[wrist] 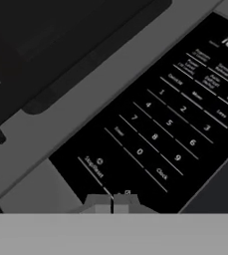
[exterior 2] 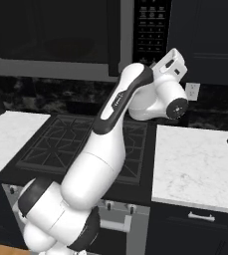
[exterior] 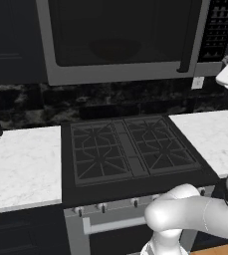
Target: Open the microwave, place the bowl with waffle inside the microwave, then close the microwave door and turn it on.
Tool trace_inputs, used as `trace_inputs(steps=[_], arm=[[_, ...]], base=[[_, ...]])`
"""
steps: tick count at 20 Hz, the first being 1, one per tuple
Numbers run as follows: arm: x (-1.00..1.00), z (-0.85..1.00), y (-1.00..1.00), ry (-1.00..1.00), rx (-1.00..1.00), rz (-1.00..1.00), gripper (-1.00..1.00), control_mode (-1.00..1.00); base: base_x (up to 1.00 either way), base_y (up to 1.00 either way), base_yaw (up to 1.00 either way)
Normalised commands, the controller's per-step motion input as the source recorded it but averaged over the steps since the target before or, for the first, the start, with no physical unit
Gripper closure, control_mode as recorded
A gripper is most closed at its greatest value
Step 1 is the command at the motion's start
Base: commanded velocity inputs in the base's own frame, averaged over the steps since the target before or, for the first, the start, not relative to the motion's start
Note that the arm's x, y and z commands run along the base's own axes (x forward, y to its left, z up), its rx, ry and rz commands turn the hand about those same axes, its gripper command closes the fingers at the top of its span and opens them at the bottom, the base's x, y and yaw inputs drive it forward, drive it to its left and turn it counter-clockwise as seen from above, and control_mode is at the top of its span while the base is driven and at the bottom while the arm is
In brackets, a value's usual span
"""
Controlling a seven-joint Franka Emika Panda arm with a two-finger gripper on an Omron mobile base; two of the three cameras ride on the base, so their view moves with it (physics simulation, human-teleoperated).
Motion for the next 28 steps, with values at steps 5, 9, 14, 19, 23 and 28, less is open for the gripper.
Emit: trace_inputs(steps=[5,9,14,19,23,28], arm=[[0.00,0.00,0.00,0.00,-0.05,-0.07,1.00,-1.00],[0.00,0.00,0.00,0.00,-0.05,-0.10,1.00,-1.00],[0.00,0.00,0.00,0.00,-0.03,-0.10,1.00,-1.00],[0.09,0.00,0.00,0.00,-0.03,-0.07,1.00,-1.00],[0.05,0.00,0.00,0.00,-0.01,-0.02,1.00,-1.00],[0.16,0.00,0.00,0.00,0.00,0.00,1.00,-1.00]], base=[[0.00,0.00,0.00],[0.00,0.00,0.00],[0.00,0.00,0.00],[0.00,0.00,0.00],[0.00,0.00,0.00],[0.00,0.00,0.00]])
